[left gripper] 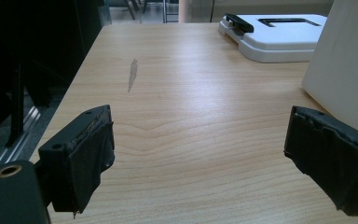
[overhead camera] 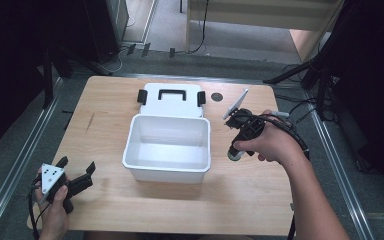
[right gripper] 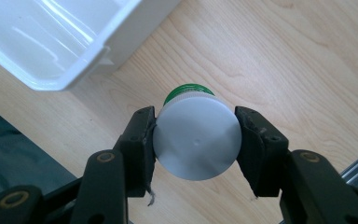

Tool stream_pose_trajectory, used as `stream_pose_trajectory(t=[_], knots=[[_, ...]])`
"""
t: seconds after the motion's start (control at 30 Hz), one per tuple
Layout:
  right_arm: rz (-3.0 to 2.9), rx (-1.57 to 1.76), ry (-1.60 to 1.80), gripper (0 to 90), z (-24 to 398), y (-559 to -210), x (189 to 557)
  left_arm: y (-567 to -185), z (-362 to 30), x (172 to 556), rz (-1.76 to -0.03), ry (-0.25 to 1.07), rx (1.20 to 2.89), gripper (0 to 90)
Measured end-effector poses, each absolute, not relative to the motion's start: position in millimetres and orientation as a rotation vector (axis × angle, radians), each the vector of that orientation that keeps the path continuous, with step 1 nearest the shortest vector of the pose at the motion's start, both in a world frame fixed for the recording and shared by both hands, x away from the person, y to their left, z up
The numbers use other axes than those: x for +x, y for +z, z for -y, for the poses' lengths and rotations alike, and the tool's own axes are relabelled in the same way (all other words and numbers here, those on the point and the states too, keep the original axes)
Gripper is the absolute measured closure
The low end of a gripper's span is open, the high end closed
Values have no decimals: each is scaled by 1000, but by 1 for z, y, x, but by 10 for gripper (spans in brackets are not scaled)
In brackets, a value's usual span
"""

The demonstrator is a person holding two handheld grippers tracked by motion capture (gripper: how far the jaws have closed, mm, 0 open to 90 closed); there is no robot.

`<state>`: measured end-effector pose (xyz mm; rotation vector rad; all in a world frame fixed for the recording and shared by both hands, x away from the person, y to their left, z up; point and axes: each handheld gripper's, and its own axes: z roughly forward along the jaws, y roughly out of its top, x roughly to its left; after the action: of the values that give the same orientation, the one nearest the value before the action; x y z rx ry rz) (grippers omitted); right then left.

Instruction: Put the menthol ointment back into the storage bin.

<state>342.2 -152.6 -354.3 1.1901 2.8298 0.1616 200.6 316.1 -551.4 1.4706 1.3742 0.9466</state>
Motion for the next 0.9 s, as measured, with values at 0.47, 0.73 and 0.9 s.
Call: stream_pose_trajectory(t=[0.47,0.73,0.9], knots=[[-2846,1104,183,518,120,-327,349,-551,-317,201,-1374,943,1470,89],[-2861,1055,189,518,100,-320,351,-551,-316,201,-1374,942,1471,89],[-2876,1020,201,518,89,-319,353,-551,-317,201,-1375,940,1472,89]])
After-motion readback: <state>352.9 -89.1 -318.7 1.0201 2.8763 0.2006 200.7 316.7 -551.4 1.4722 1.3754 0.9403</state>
